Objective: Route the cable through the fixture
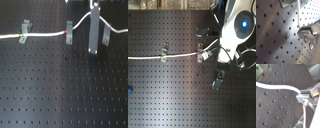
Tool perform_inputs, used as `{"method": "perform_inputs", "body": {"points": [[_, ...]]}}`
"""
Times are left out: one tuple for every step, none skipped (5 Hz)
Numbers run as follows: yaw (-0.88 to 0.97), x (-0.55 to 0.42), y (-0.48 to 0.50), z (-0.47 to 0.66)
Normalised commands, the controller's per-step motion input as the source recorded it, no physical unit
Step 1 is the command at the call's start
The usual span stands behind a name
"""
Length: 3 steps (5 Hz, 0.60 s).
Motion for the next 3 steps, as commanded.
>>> {"method": "perform_inputs", "body": {"points": [[0.19, -0.221, 0.157, 0.29], [0.23, -0.205, 0.218, 0.28], [0.00, 0.074, -0.022, 0.00]]}}
